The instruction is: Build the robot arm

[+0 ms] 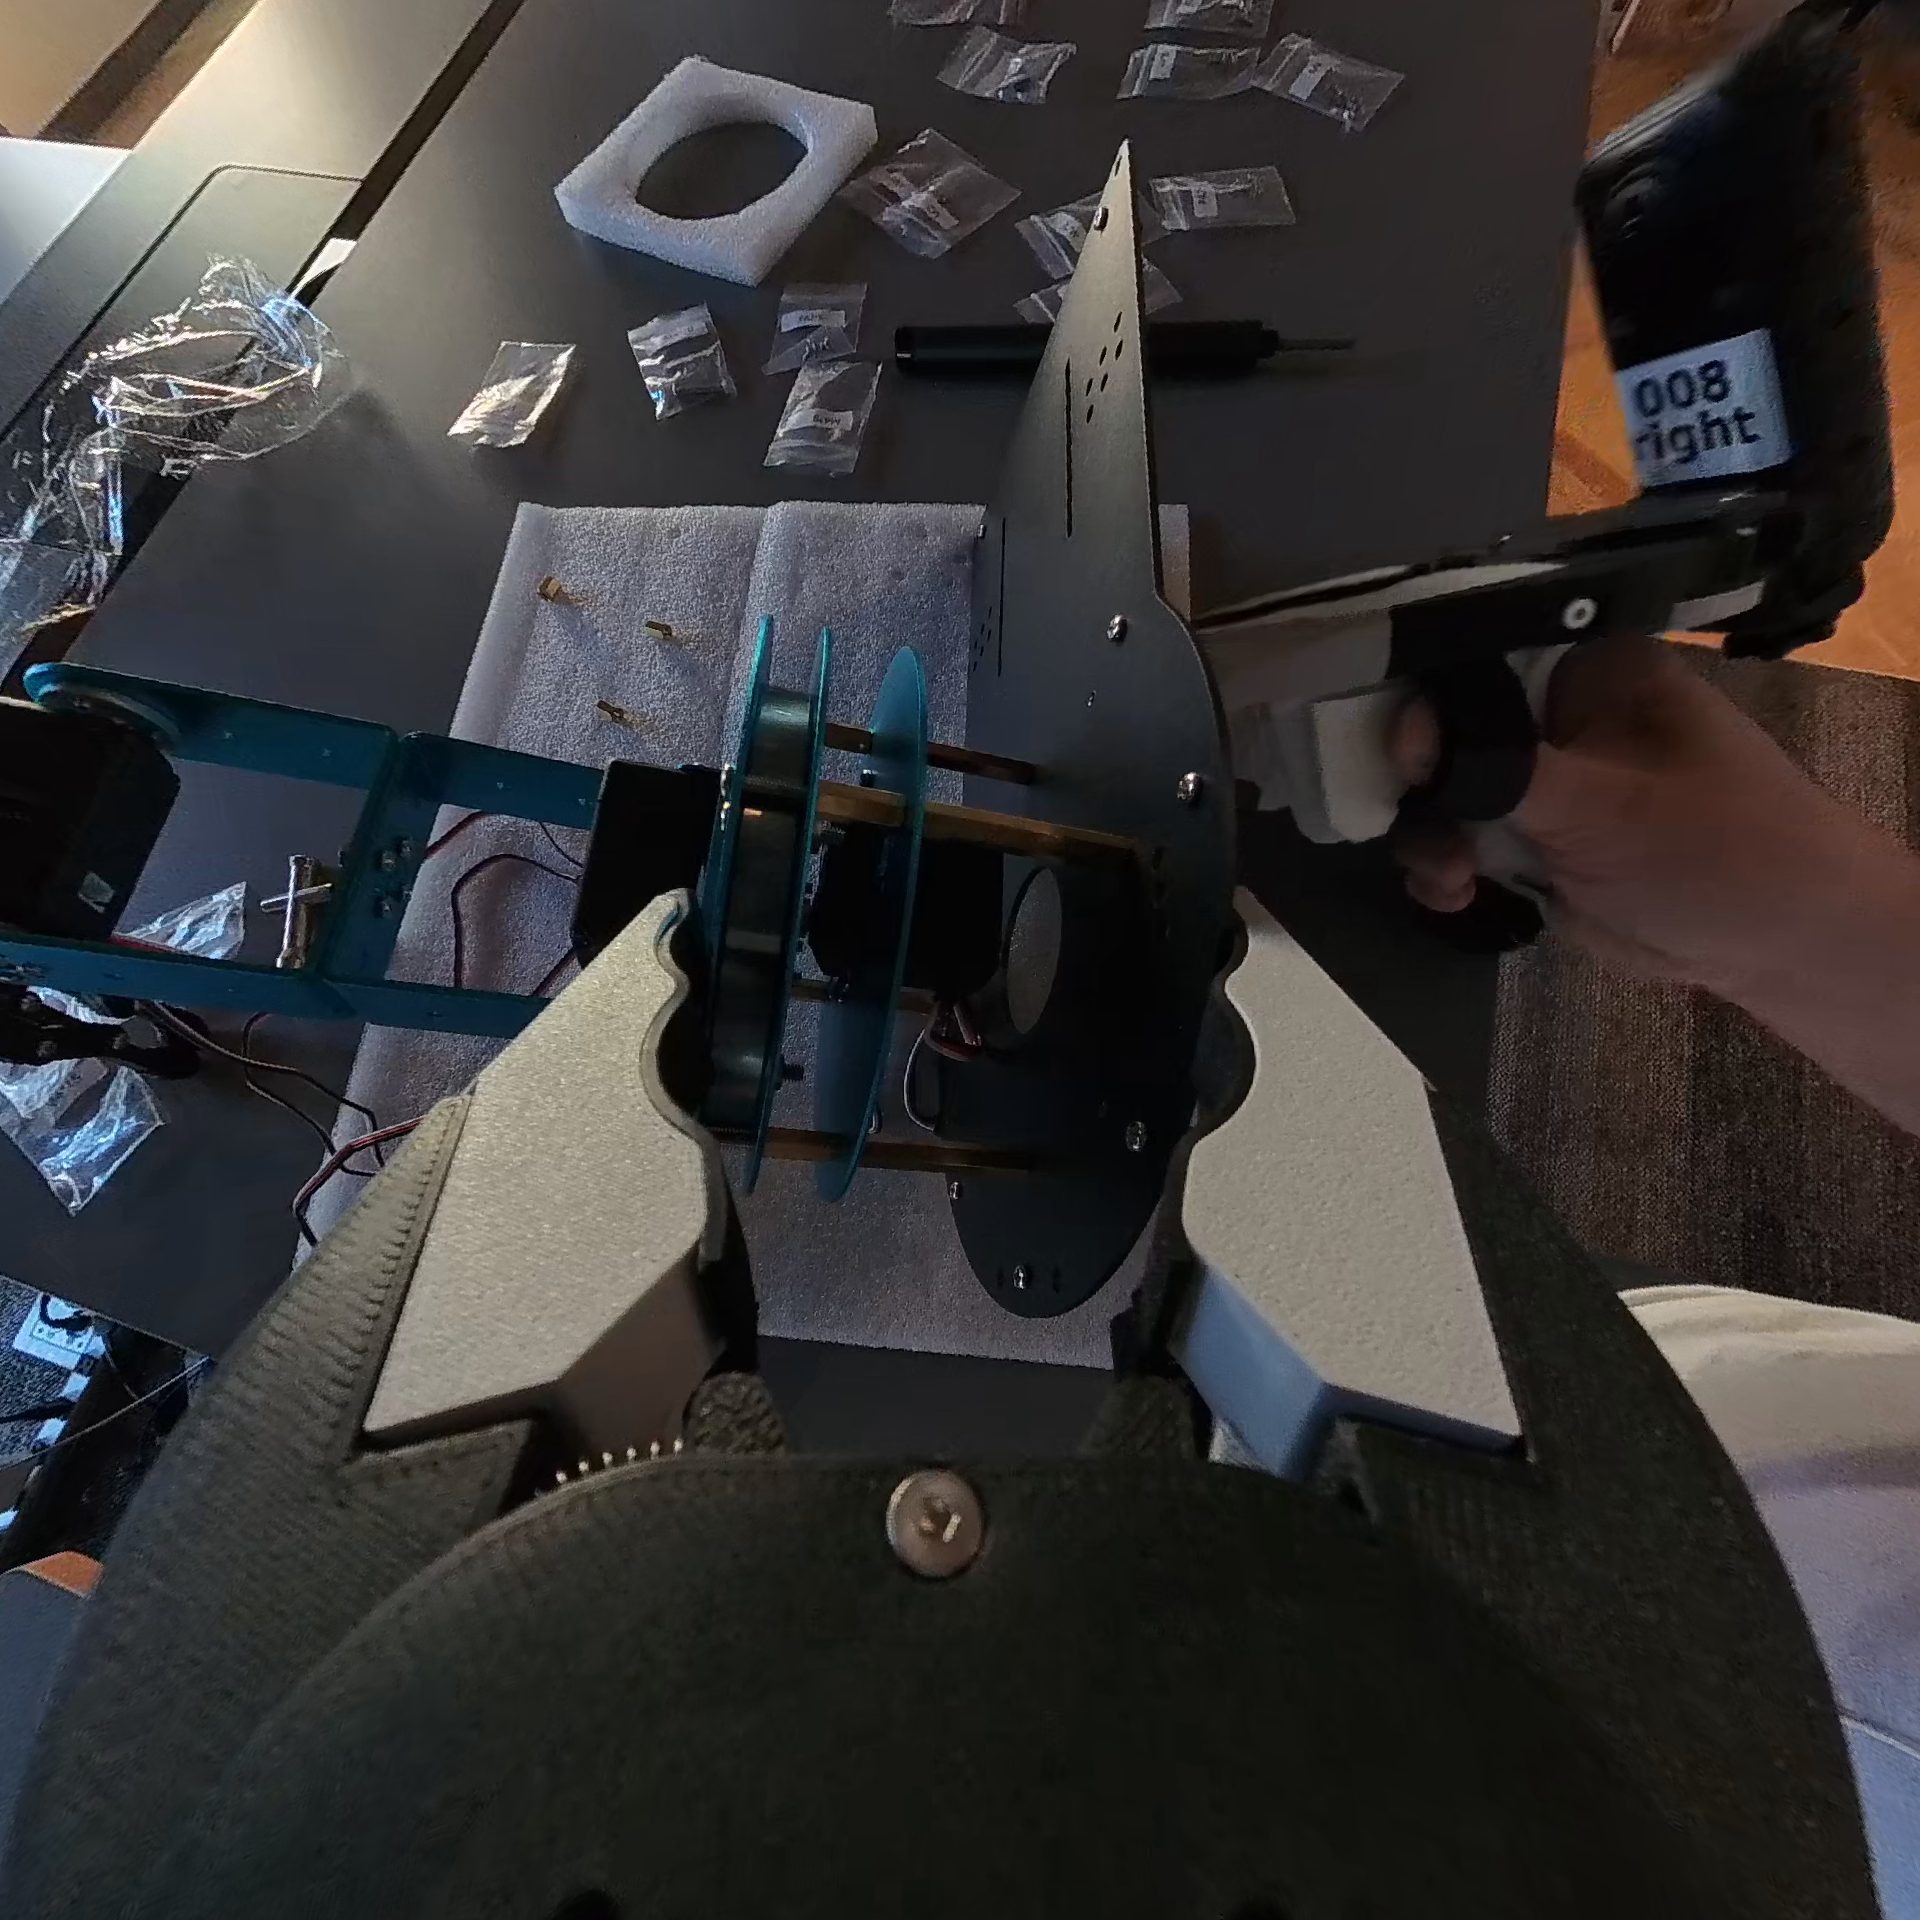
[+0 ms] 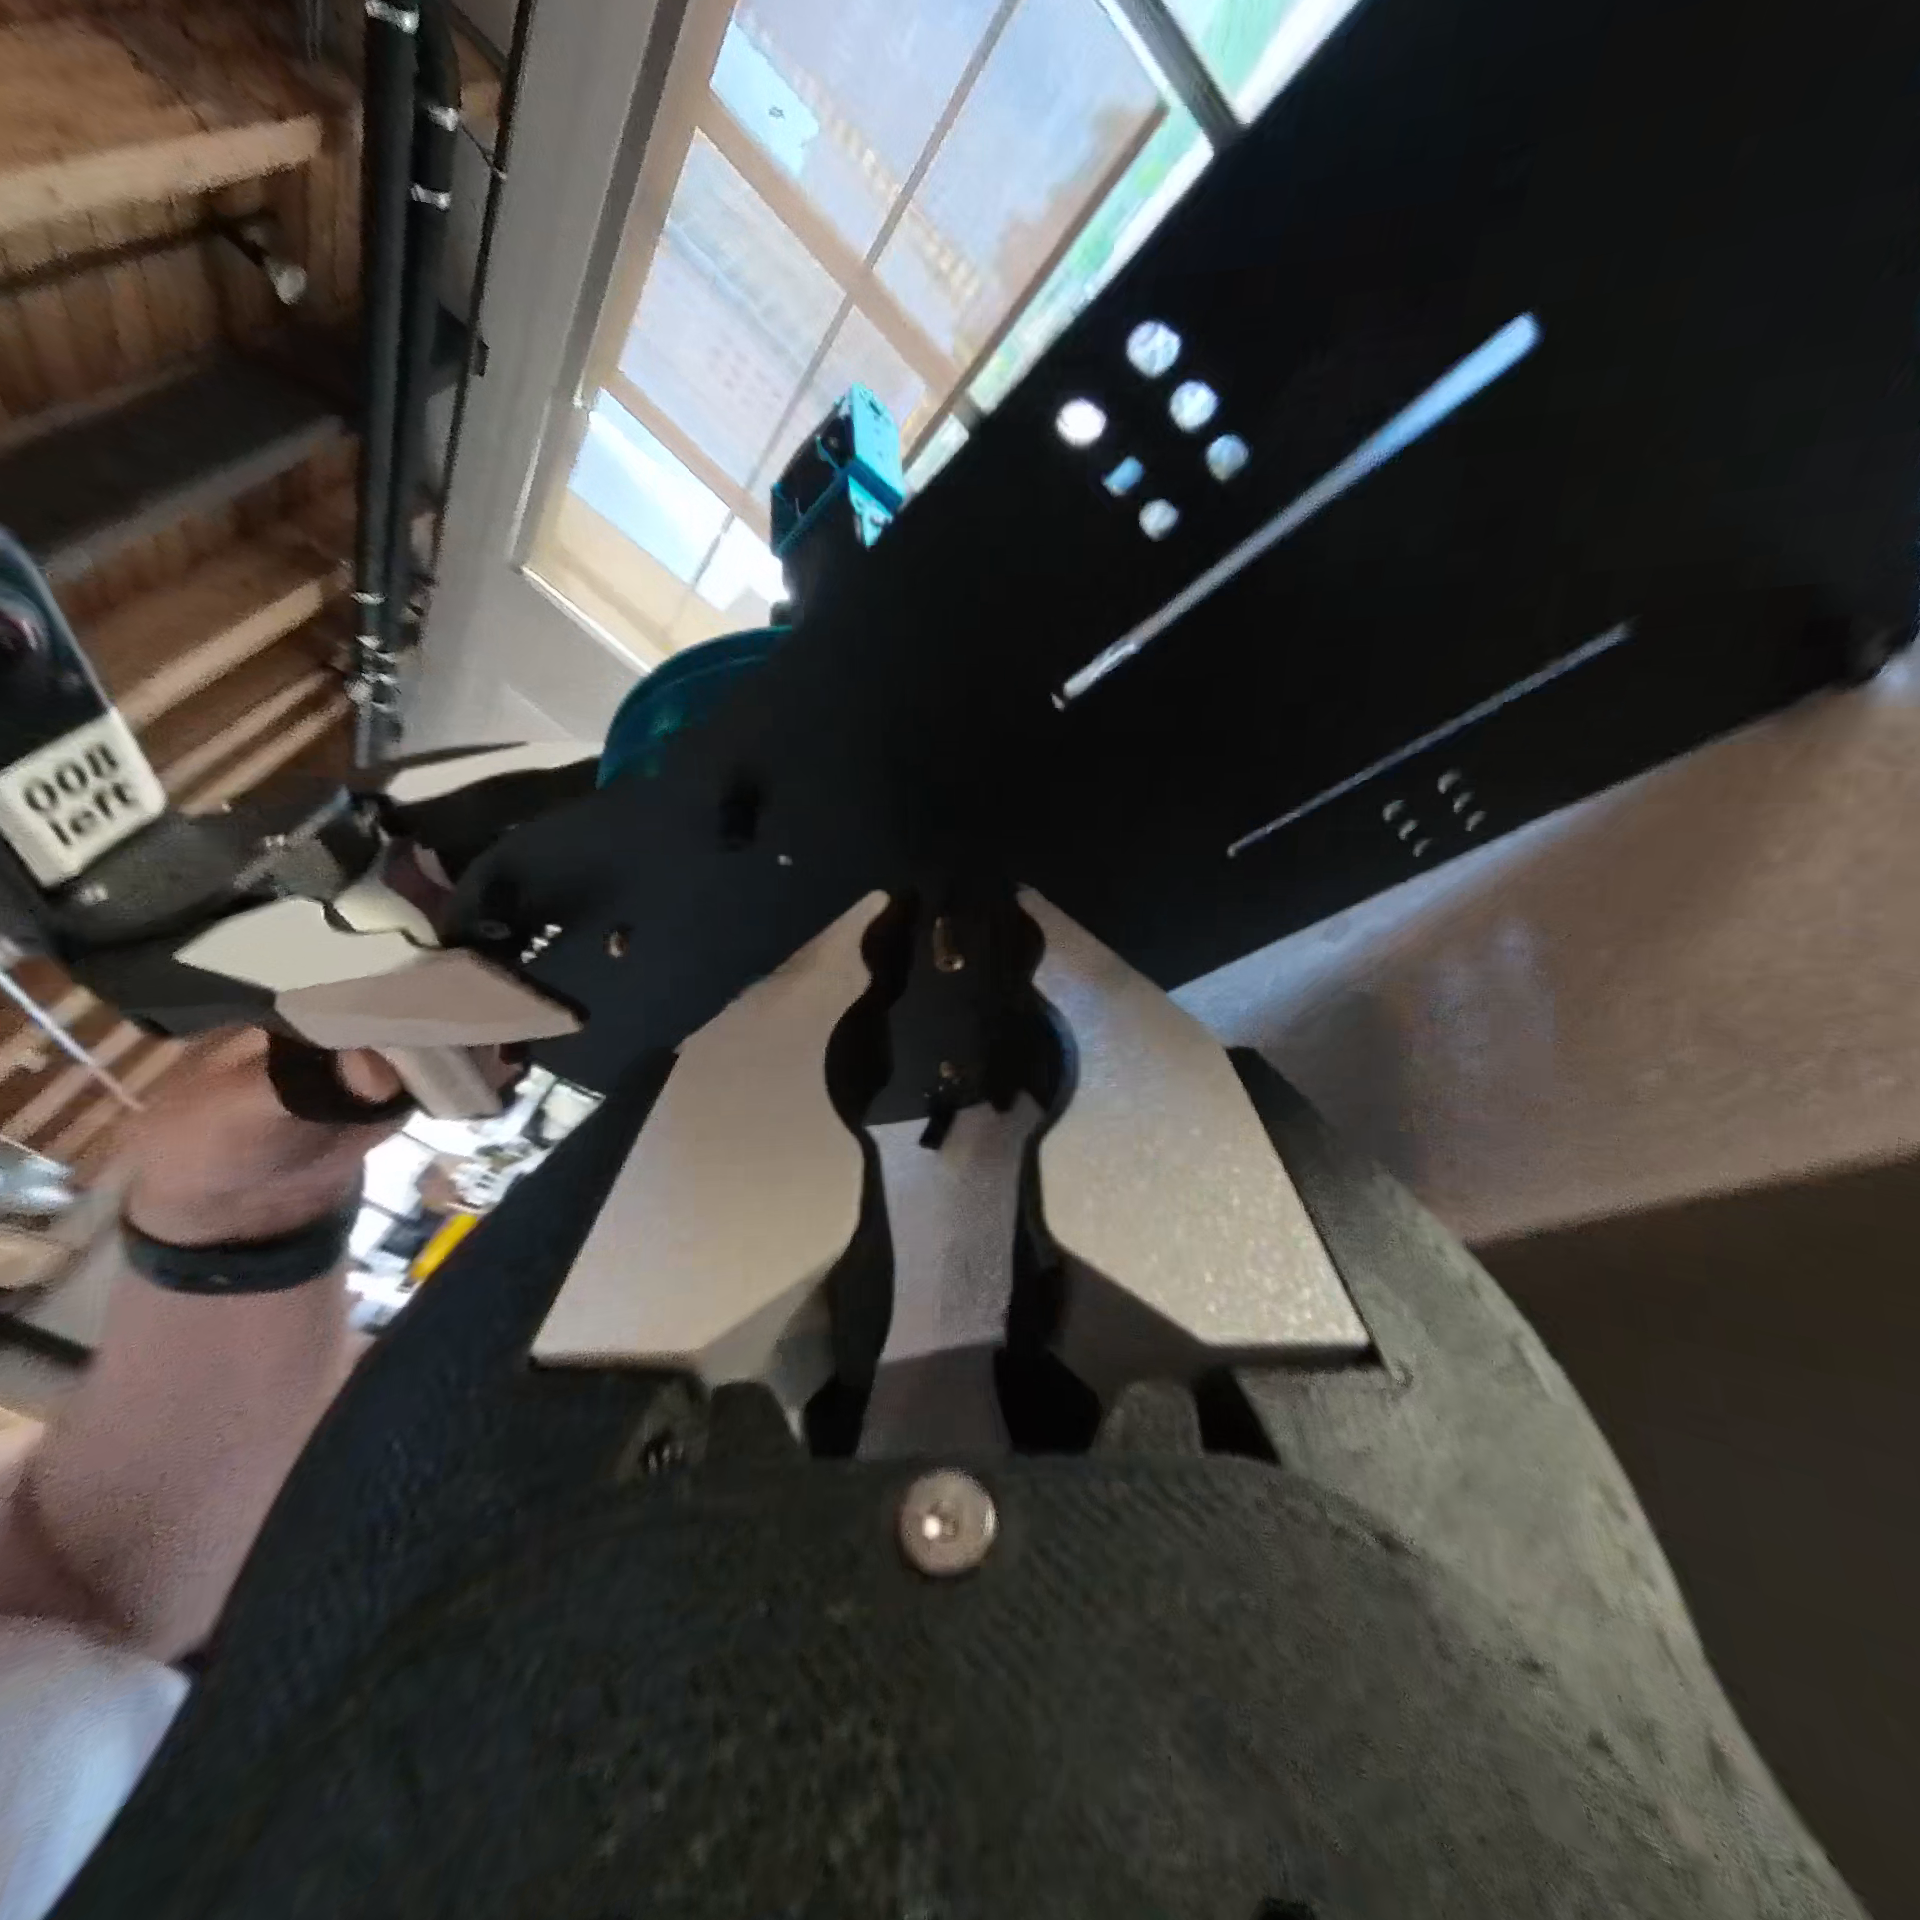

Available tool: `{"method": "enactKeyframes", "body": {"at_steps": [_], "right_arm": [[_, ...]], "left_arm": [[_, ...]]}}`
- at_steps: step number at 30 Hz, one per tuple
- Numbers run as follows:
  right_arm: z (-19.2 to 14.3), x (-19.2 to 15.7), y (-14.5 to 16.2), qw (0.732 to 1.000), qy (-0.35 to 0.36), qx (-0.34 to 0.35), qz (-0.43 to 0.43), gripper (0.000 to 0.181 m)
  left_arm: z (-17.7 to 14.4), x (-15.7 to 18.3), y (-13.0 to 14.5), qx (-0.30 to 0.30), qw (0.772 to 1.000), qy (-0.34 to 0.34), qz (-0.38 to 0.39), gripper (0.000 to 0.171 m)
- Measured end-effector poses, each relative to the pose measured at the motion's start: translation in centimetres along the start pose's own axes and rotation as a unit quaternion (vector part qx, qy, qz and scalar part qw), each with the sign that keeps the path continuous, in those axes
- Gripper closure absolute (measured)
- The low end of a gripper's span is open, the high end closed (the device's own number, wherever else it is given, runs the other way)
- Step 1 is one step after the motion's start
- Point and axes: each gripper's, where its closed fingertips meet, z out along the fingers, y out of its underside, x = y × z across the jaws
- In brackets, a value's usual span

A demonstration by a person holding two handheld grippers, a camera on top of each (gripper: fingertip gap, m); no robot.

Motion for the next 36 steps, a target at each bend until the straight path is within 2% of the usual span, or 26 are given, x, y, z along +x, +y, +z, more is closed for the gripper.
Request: {"method": "enactKeyframes", "body": {"at_steps": [2,5,7,9,10,11,19,25,32,36], "right_arm": [[-0.3,-0.7,-0.3,0.997,-0.002,0.001,-0.072,0.152],[-1.1,-1.7,-0.1,0.973,0.027,-0.002,-0.229,0.152],[-1.4,-2.2,0.0,0.929,0.075,-0.001,-0.363,0.157],[-1.3,-2.1,0.6,0.861,0.134,-0.024,-0.490,0.163],[-1.1,-1.7,1.0,0.834,0.160,-0.039,-0.527,0.164],[-0.9,-1.3,1.3,0.818,0.174,-0.053,-0.545,0.165],[0.3,-0.6,1.7,0.794,0.219,-0.067,-0.563,0.172],[0.7,-0.4,2.0,0.795,0.216,-0.077,-0.562,0.176],[0.8,-0.4,1.9,0.804,0.215,-0.073,-0.550,0.177],[0.8,-0.4,1.9,0.828,0.202,-0.070,-0.519,0.177]], "left_arm": [[0.0,0.0,0.0,0.000,1.000,0.000,0.000,0.077],[0.0,0.0,0.0,0.000,1.000,0.000,0.000,0.077],[0.0,0.0,0.0,0.001,1.000,0.000,0.000,0.077],[0.0,0.0,0.0,0.001,1.000,0.000,0.000,0.077],[0.0,0.0,0.0,0.002,1.000,0.000,0.000,0.077],[0.0,0.0,0.0,0.002,1.000,0.000,0.000,0.077],[0.0,0.0,0.0,0.003,1.000,0.001,0.000,0.077],[0.0,0.0,0.0,0.004,1.000,0.001,-0.001,0.077],[0.0,0.0,0.0,0.003,1.000,0.001,-0.001,0.077],[0.0,0.0,0.0,0.002,1.000,0.000,0.000,0.077]]}}
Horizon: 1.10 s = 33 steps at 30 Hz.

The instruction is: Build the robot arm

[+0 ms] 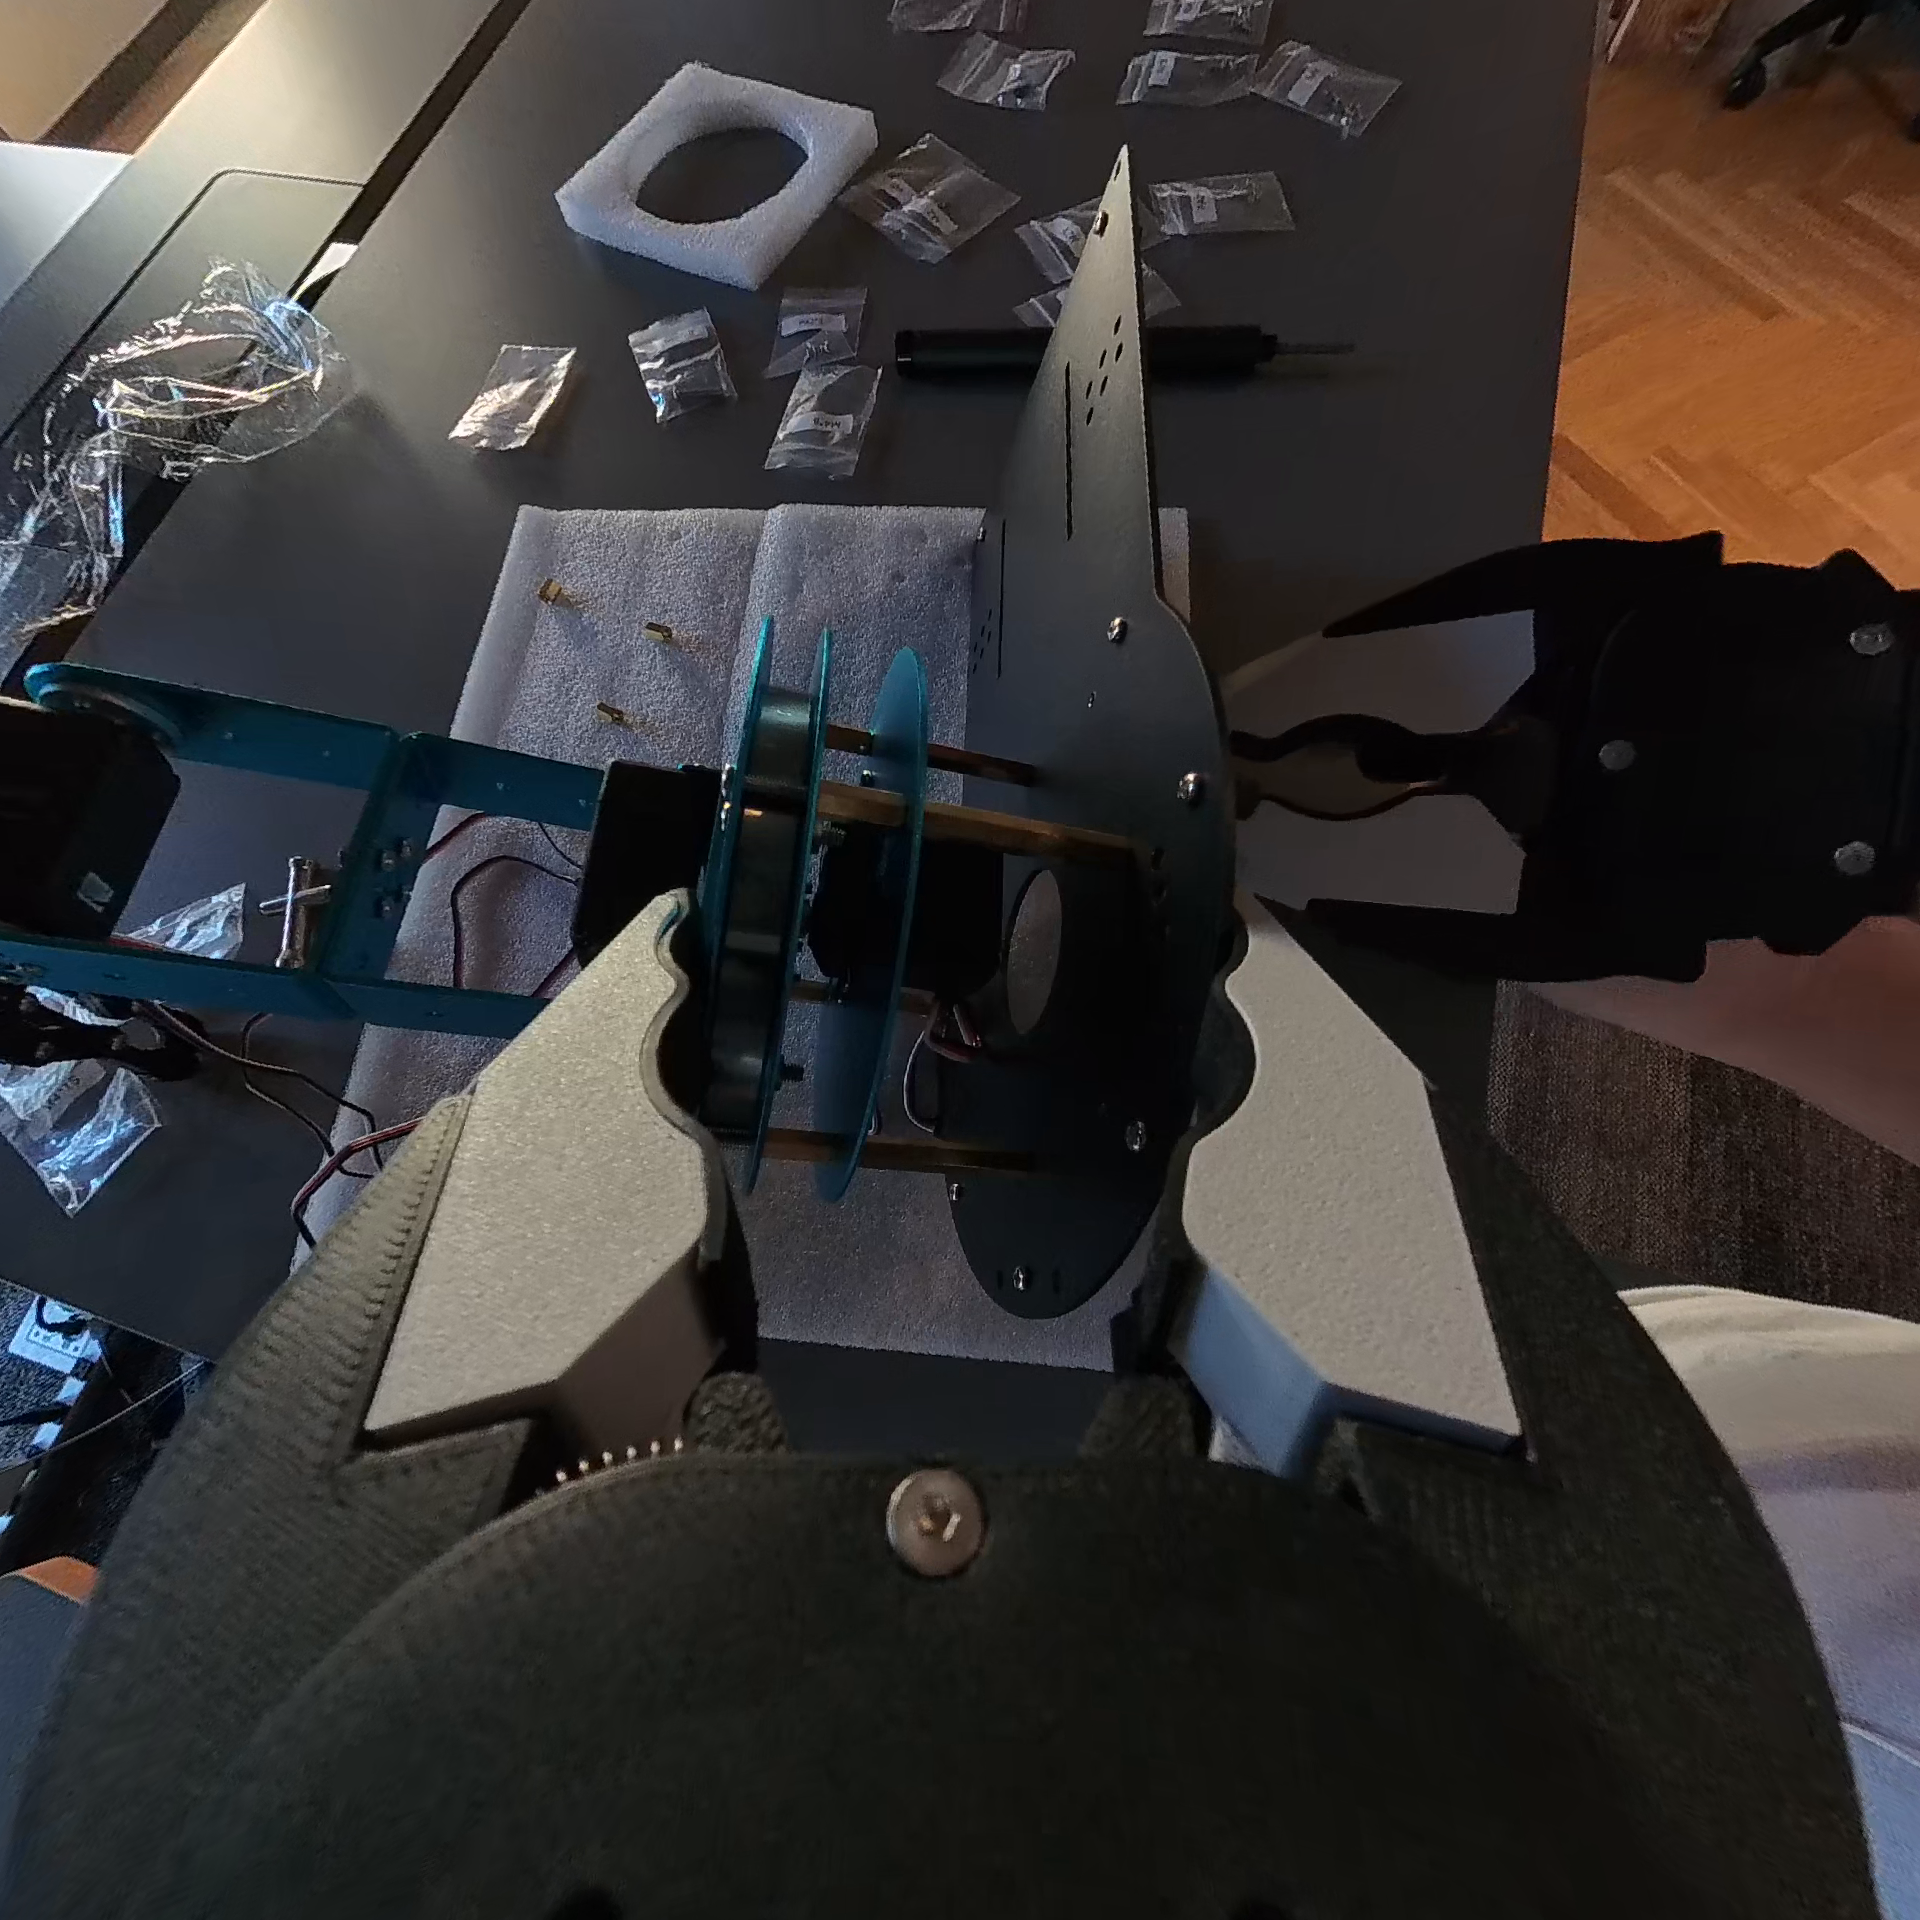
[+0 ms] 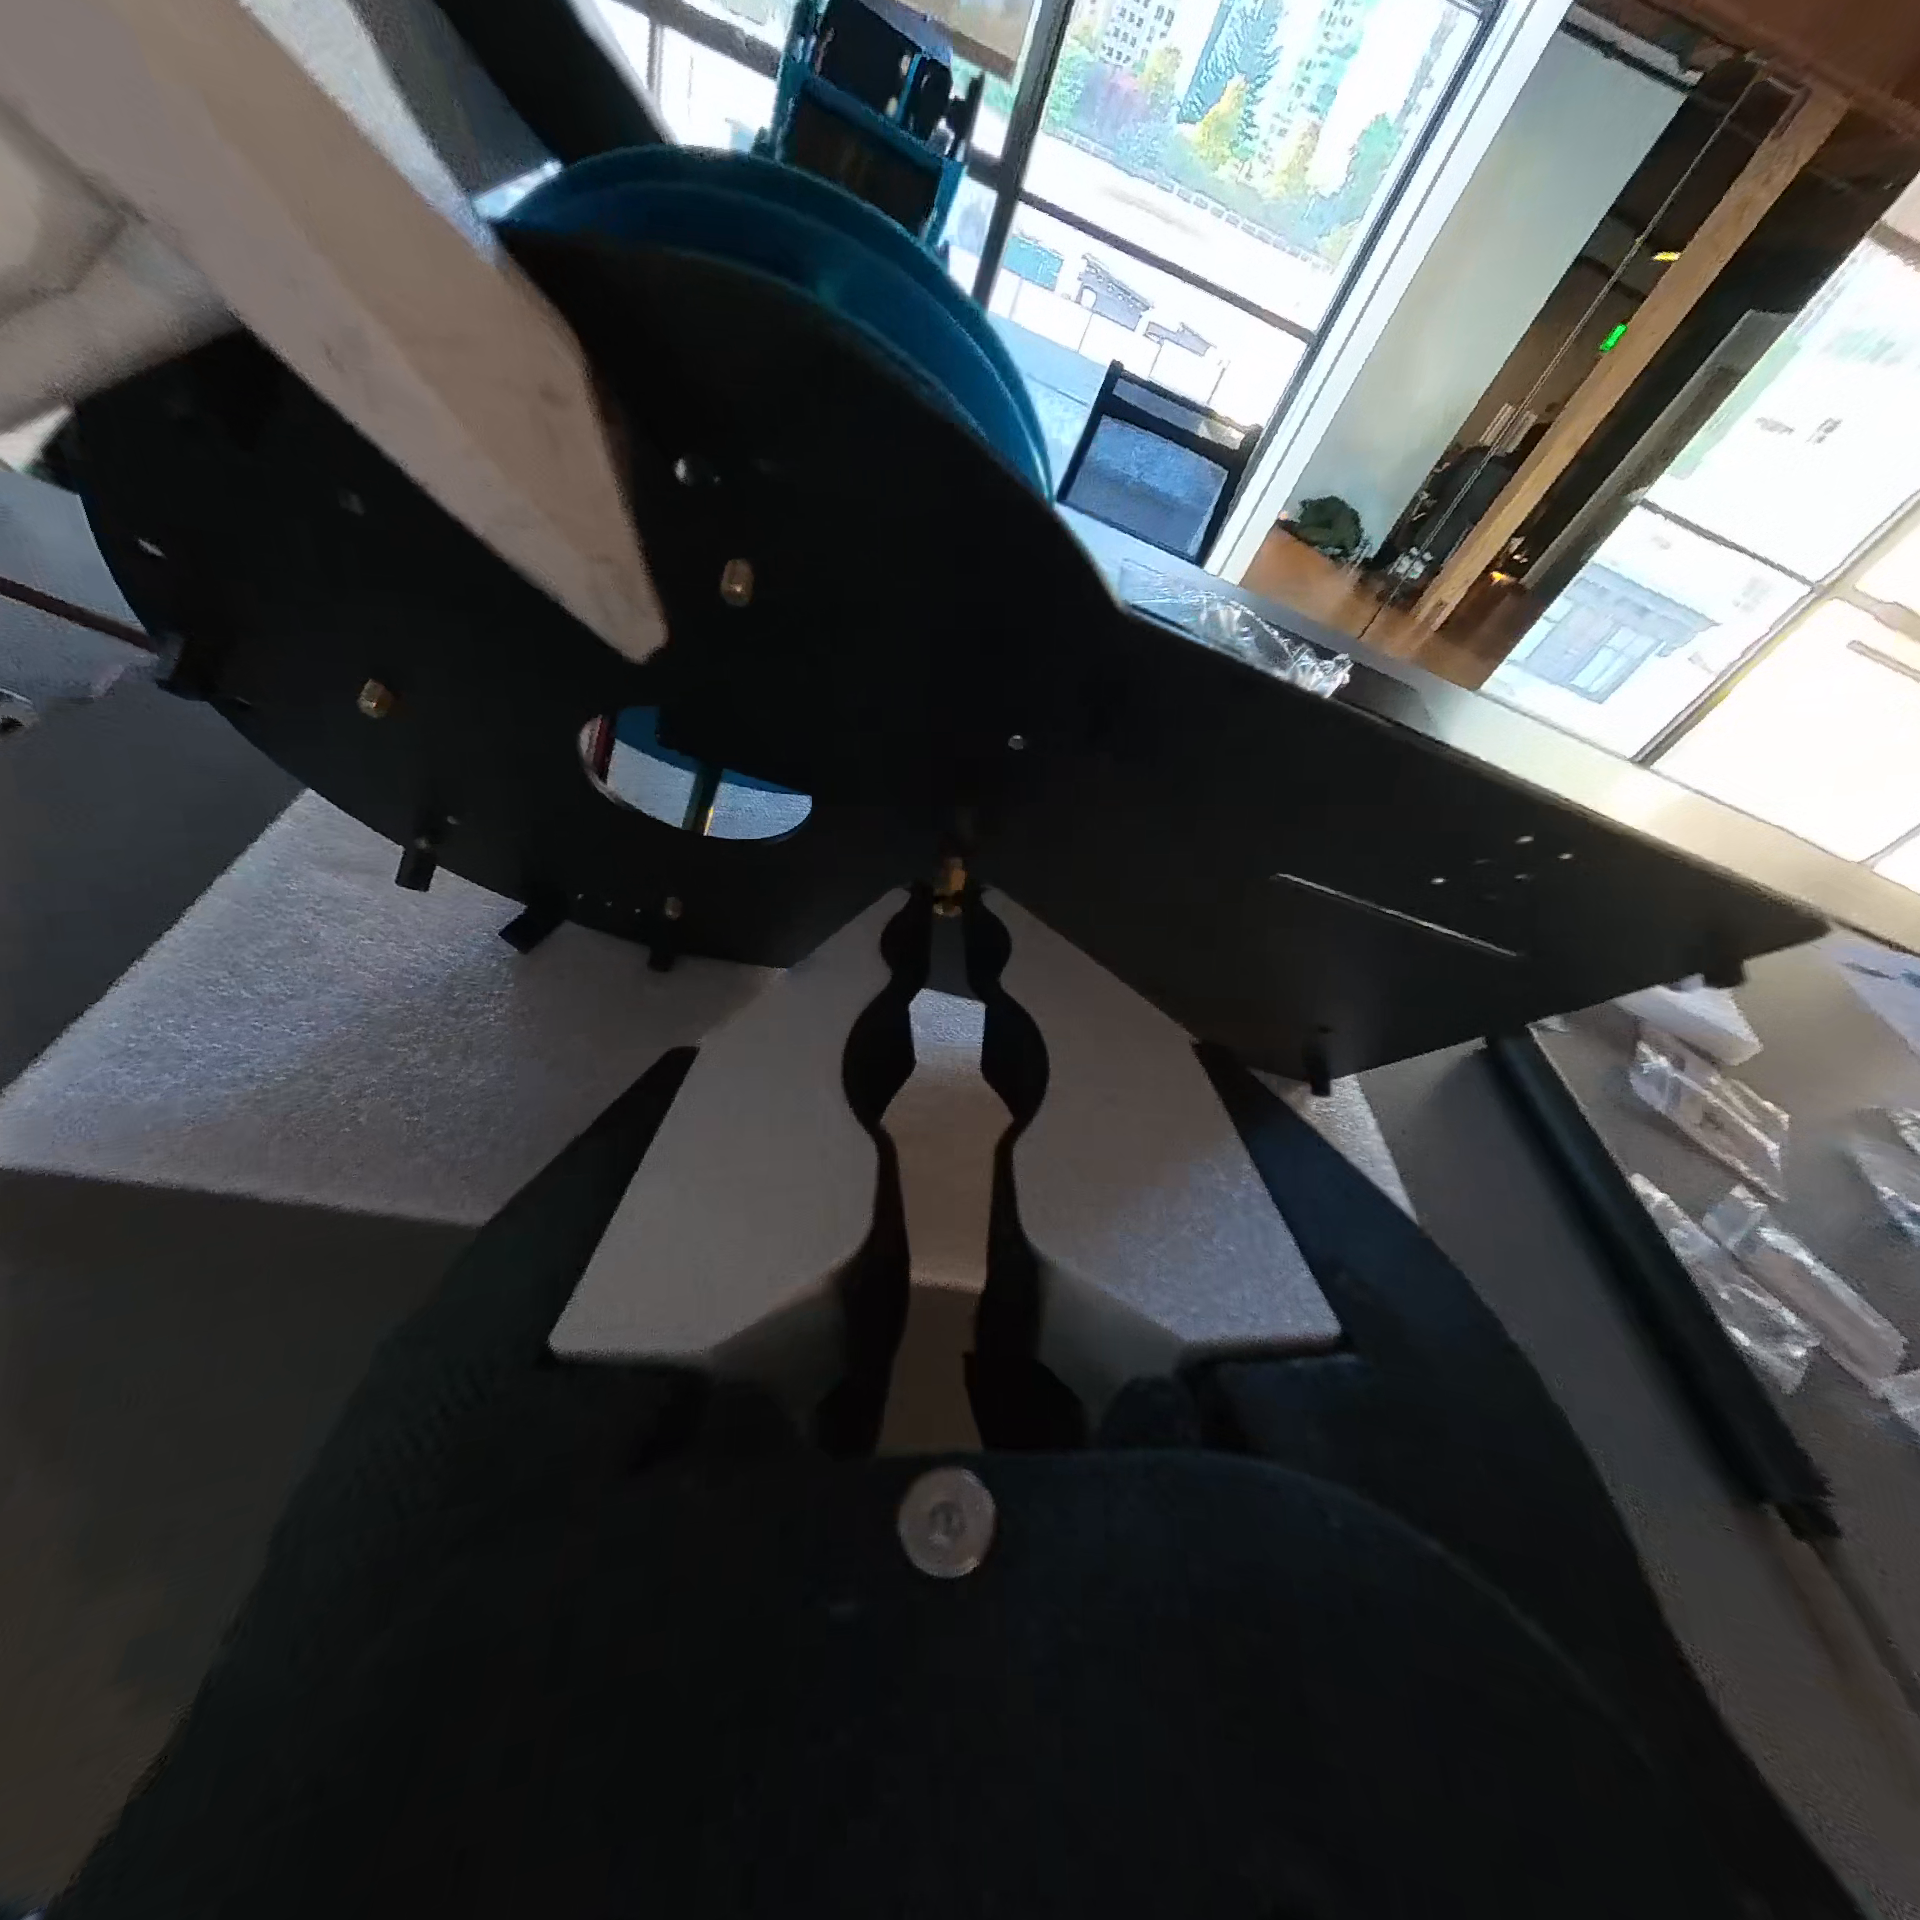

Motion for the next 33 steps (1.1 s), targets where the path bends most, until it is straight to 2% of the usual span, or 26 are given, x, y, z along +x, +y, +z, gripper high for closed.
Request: {"method": "enactKeyframes", "body": {"at_steps": [10,18,22,27,33], "right_arm": [[0.14,0.10,0.11,0.987,-0.075,0.007,0.144,0.177],[0.21,0.13,0.15,0.979,-0.091,0.006,0.182,0.178],[0.19,0.08,0.12,0.965,-0.114,0.010,0.237,0.178],[0.21,0.10,0.16,0.929,-0.162,0.013,0.332,0.177],[-0.05,0.69,-0.18,0.918,-0.165,0.034,0.360,0.170]], "left_arm": [[0.01,-0.02,0.02,-0.001,1.000,0.000,0.000,0.077],[0.01,-0.02,0.04,-0.001,1.000,-0.001,-0.001,0.077],[0.00,-0.03,0.05,-0.002,1.000,-0.001,0.000,0.077],[0.00,-0.04,0.07,-0.003,1.000,-0.001,0.000,0.077],[0.01,-0.03,0.07,-0.003,1.000,-0.001,0.000,0.077]]}}
